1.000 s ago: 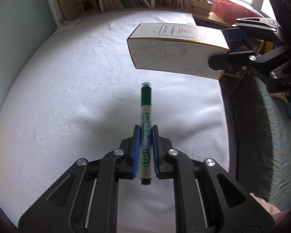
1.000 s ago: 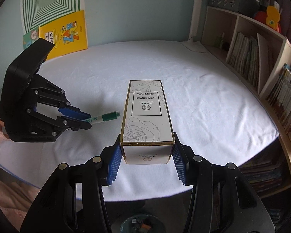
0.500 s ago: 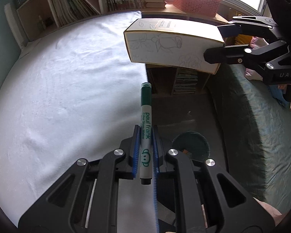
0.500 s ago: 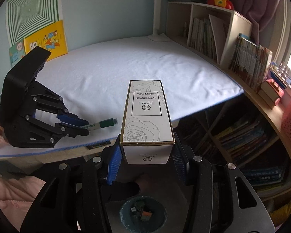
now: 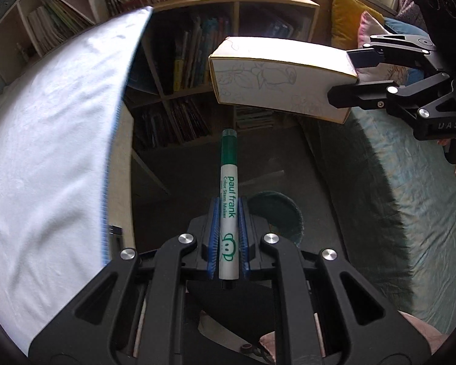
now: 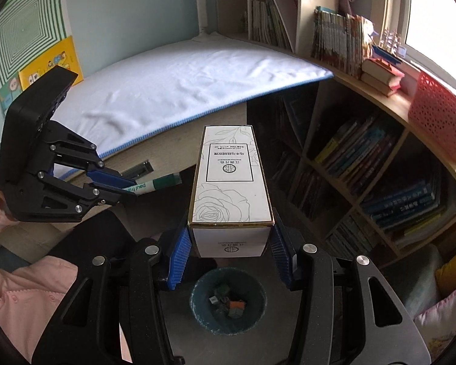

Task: Collect trash
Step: 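Carry the marker and box off the desk over the teal wastebasket, then open both tools to drop the marker and box into the wastebasket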

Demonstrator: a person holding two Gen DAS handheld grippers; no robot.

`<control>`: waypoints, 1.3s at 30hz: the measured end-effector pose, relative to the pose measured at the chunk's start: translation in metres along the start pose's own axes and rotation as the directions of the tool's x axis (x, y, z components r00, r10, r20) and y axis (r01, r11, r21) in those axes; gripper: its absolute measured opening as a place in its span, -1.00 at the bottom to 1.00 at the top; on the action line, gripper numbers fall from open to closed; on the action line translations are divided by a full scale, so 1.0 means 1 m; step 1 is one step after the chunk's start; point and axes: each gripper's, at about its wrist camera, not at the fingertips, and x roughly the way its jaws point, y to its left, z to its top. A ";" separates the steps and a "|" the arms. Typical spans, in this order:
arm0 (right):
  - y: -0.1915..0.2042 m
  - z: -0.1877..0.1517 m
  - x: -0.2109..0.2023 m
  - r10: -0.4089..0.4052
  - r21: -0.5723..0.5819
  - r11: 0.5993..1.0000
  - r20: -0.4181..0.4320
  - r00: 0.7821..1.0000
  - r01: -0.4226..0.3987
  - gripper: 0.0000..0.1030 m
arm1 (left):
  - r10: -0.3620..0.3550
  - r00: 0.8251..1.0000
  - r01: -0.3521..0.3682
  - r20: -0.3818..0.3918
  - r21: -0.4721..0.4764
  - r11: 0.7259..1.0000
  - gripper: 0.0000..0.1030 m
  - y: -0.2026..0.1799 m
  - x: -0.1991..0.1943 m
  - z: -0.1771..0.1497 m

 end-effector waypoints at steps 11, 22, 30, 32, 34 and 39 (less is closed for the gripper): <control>-0.018 -0.075 -0.002 0.011 0.118 0.993 -0.034 0.999 -0.007 -0.05 | -0.040 0.996 0.044 -0.080 0.054 0.998 -0.80 -0.051 0.040 -0.016; -0.030 -0.129 0.004 0.024 0.190 0.982 -0.095 0.995 -0.005 -0.05 | -0.073 0.987 0.087 -0.146 0.092 0.992 -0.80 -0.087 0.078 -0.029; -0.031 -0.150 0.021 0.051 0.224 0.974 -0.131 0.990 -0.020 -0.05 | -0.094 0.978 0.114 -0.187 0.100 0.988 -0.80 -0.099 0.098 -0.037; -0.033 -0.155 0.027 0.056 0.237 0.971 -0.138 0.989 -0.022 -0.05 | -0.101 0.976 0.122 -0.195 0.096 0.988 -0.80 -0.099 0.103 -0.039; -0.034 -0.157 0.031 0.063 0.248 0.969 -0.146 0.987 -0.025 -0.05 | -0.110 0.973 0.130 -0.204 0.087 0.988 -0.80 -0.099 0.109 -0.041; -0.033 -0.160 0.037 0.078 0.257 0.966 -0.151 0.985 -0.037 -0.05 | -0.119 0.969 0.140 -0.217 0.085 0.987 -0.80 -0.100 0.117 -0.043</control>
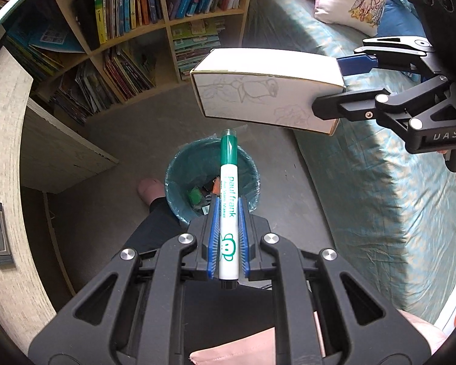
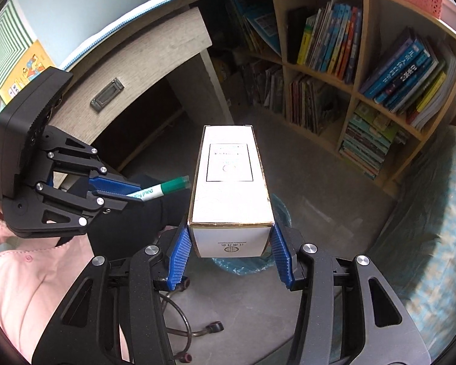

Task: Collect trash

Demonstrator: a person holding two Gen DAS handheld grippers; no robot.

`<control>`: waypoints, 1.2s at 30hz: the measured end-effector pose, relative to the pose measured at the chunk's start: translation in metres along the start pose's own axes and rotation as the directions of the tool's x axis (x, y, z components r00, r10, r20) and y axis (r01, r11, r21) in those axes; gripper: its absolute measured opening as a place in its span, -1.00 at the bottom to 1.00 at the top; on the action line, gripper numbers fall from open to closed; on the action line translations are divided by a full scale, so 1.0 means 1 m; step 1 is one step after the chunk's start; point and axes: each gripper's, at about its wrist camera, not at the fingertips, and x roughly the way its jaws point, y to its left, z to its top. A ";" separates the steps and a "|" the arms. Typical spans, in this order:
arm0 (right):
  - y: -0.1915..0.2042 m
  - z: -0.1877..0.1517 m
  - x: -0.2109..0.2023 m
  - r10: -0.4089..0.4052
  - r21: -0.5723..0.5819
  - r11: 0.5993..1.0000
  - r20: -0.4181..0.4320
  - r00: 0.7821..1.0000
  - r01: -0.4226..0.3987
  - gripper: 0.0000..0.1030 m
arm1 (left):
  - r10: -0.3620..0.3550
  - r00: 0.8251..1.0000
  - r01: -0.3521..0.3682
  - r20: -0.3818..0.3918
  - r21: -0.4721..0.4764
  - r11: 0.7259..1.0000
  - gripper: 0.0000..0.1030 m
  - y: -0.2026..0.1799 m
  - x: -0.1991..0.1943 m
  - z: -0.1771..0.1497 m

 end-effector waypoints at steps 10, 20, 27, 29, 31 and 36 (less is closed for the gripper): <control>-0.010 -0.003 0.015 0.038 0.078 0.996 -0.007 0.999 -0.037 0.29 | 0.032 0.999 -0.032 0.022 -0.011 0.999 0.24 0.003 0.008 -0.004; -0.013 -0.003 0.020 0.027 0.101 0.995 -0.028 0.999 -0.024 0.45 | 0.023 1.000 -0.022 0.017 -0.030 0.999 0.35 0.012 0.009 -0.003; -0.014 -0.003 0.023 0.019 0.117 0.993 -0.038 0.999 -0.014 0.58 | 0.050 0.998 -0.050 0.026 -0.023 0.998 0.57 0.011 0.007 -0.004; -0.012 -0.004 0.026 -0.008 0.111 0.994 -0.058 0.998 0.015 0.59 | 0.062 0.998 -0.062 0.017 -0.023 0.998 0.61 0.009 0.007 -0.003; -0.009 -0.005 0.030 -0.036 0.101 0.994 -0.083 0.996 0.045 0.62 | 0.067 0.998 -0.066 0.021 -0.025 0.997 0.72 0.008 0.005 -0.003; -0.002 -0.007 0.032 -0.062 0.063 0.996 -0.100 0.993 0.069 0.72 | 0.079 0.996 -0.078 0.037 -0.033 0.996 0.81 0.010 0.000 -0.003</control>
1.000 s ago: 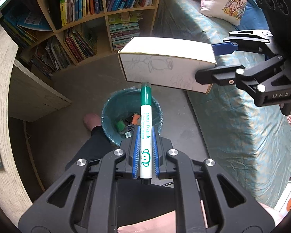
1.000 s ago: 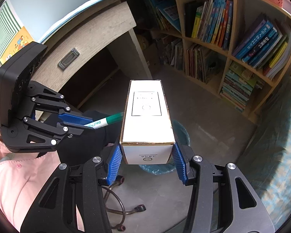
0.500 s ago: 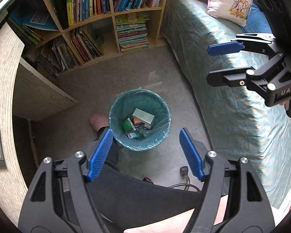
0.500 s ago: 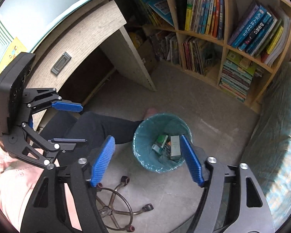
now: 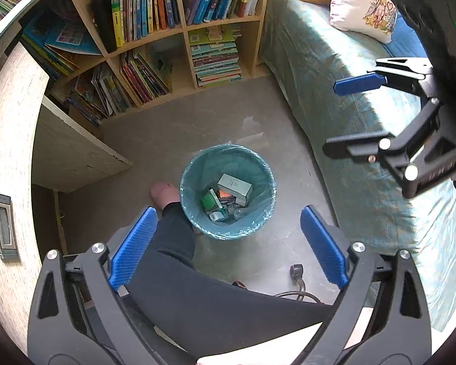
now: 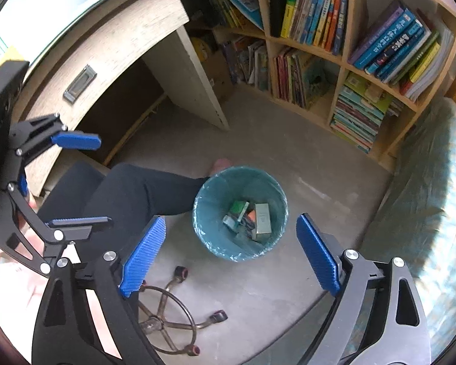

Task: Collect trash

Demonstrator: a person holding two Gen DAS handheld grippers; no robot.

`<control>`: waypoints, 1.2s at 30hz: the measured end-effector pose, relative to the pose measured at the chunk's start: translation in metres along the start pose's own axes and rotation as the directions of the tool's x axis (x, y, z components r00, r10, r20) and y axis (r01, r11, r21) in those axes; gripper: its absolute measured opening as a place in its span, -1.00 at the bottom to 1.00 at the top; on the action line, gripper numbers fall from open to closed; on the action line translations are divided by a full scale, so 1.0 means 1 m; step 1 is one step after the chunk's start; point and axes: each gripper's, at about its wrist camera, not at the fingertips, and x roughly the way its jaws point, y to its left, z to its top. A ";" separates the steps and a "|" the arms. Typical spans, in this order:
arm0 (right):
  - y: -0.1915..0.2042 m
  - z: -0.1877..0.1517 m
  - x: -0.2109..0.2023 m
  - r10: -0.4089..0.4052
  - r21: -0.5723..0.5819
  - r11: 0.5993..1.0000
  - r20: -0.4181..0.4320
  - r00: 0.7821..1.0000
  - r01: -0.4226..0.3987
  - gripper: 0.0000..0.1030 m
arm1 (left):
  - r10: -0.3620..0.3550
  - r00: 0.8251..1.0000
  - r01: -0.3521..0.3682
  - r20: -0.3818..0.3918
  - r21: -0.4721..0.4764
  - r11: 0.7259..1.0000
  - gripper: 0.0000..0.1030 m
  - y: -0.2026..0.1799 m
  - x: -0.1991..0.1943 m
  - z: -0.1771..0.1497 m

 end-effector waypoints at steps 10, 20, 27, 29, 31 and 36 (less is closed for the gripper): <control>0.011 0.002 -0.012 -0.061 -0.070 0.995 0.064 0.996 0.065 0.74 | 0.014 0.999 -0.013 0.034 -0.042 0.999 0.87 0.006 -0.016 0.002; 0.013 0.016 -0.022 -0.038 -0.036 0.999 0.073 0.997 0.040 0.75 | 0.023 0.994 -0.017 0.109 -0.052 0.999 0.87 0.008 -0.057 0.011; 0.025 0.027 -0.034 0.009 -0.067 0.998 0.093 0.996 -0.002 0.76 | 0.054 0.986 -0.043 0.155 -0.076 0.996 0.87 0.013 -0.089 0.013; 0.030 0.031 -0.037 0.008 -0.083 0.997 0.100 0.995 0.000 0.76 | 0.069 0.982 -0.054 0.174 -0.088 0.995 0.87 0.017 -0.101 0.014; 0.036 0.035 -0.040 0.015 -0.096 0.995 0.108 0.994 -0.005 0.76 | 0.077 0.979 -0.059 0.191 -0.100 0.993 0.87 0.022 -0.111 0.013; 0.050 0.049 -0.056 0.051 -0.139 0.990 0.158 0.986 -0.029 0.76 | 0.101 0.969 -0.072 0.226 -0.131 0.989 0.87 0.034 -0.132 0.012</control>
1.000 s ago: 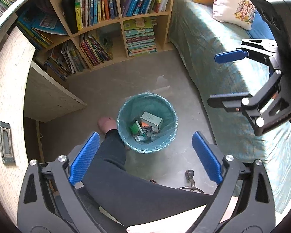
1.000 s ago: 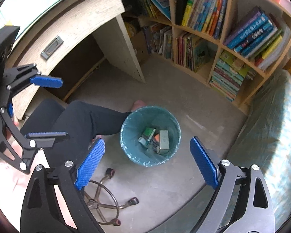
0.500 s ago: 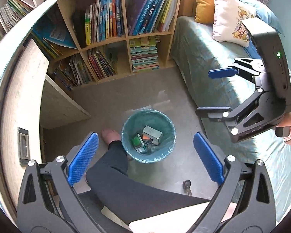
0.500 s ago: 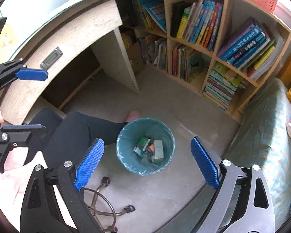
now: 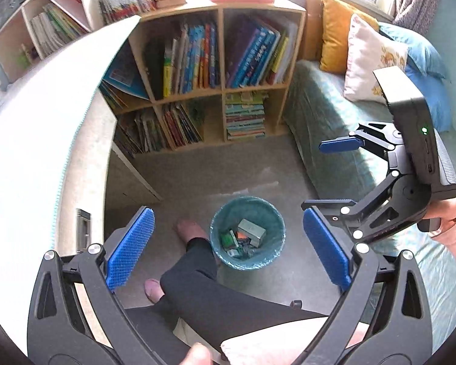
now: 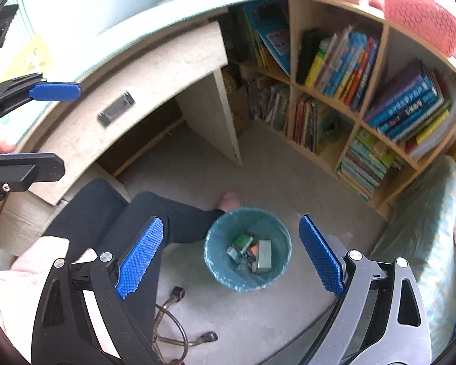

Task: Collect trash

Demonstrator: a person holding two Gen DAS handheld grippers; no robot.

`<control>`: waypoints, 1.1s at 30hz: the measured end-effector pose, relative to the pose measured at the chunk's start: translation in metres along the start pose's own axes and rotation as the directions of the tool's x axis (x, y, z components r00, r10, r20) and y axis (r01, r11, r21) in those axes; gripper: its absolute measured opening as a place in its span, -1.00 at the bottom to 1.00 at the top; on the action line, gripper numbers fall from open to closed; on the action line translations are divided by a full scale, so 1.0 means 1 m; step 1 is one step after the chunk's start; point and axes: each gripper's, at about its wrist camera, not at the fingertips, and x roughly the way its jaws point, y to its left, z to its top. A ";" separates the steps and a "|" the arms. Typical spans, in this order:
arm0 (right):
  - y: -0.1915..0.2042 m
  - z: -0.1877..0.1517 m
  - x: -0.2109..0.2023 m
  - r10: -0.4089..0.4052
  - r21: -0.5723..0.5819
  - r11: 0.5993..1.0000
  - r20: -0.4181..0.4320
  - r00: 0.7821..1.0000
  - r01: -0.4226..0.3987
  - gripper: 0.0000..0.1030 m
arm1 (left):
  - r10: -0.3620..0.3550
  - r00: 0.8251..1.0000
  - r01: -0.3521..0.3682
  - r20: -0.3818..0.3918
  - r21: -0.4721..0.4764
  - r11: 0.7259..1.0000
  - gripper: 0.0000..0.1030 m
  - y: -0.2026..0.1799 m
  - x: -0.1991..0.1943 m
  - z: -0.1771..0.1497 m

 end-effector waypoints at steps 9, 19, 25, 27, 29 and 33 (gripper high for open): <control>0.022 0.052 -0.024 0.039 -0.087 0.996 0.105 0.994 -0.030 0.76 | 0.104 0.994 -0.101 0.035 -0.067 0.993 0.87 0.043 -0.035 0.002; 0.074 0.118 -0.029 0.130 -0.246 0.965 0.150 0.980 -0.090 0.76 | 0.225 0.973 -0.213 0.056 -0.158 0.964 0.87 0.101 -0.081 -0.008; 0.118 0.151 -0.020 0.201 -0.345 0.928 0.148 0.969 -0.140 0.76 | 0.282 0.958 -0.265 0.049 -0.222 0.938 0.87 0.135 -0.102 -0.023; 0.130 0.160 -0.016 0.217 -0.363 0.920 0.151 0.964 -0.150 0.76 | 0.303 0.952 -0.283 0.046 -0.245 0.927 0.87 0.147 -0.109 -0.030; 0.145 0.170 -0.012 0.243 -0.376 0.910 0.145 0.959 -0.174 0.76 | 0.319 0.947 -0.297 0.039 -0.271 0.916 0.87 0.161 -0.115 -0.037; 0.176 0.186 -0.005 0.272 -0.420 0.887 0.137 0.952 -0.193 0.76 | 0.348 0.937 -0.322 0.032 -0.312 0.894 0.87 0.182 -0.126 -0.052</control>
